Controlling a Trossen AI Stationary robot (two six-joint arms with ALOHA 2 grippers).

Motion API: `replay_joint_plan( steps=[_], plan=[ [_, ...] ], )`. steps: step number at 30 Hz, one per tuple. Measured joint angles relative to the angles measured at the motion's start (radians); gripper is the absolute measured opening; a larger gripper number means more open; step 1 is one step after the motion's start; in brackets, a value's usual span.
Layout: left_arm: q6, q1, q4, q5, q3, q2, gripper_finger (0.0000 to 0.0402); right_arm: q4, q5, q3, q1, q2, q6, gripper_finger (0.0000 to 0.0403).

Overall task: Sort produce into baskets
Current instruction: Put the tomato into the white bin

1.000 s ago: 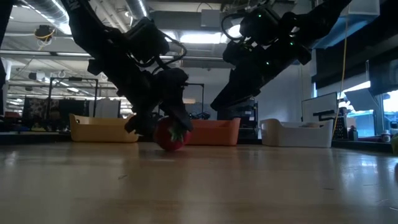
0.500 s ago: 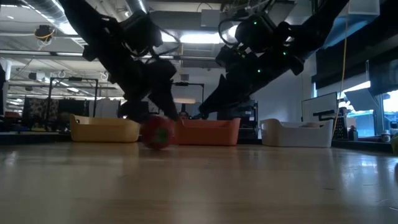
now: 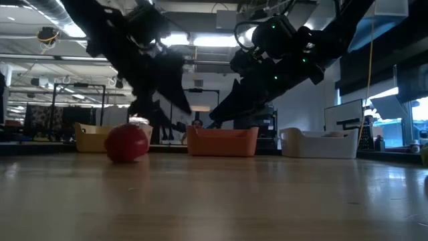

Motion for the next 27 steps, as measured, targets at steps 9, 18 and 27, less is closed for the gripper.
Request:
replay_joint_plan(
  steps=[9, 18, 27],
  plan=[
    [0.040, -0.082, -0.273, 0.000, 0.000, -0.226, 0.0361, -0.005, 0.000, 0.000, 0.000, 0.000, 0.001, 0.0319],
    [0.023, -0.254, -0.401, -0.092, 0.000, -0.241, 0.0361, -0.003, 0.000, 0.000, 0.000, 0.000, 0.010, 0.0319],
    [0.020, -0.343, -0.399, -0.183, -0.001, -0.152, 0.0361, -0.011, 0.000, 0.000, 0.000, 0.000, 0.026, 0.0319]
  ],
)
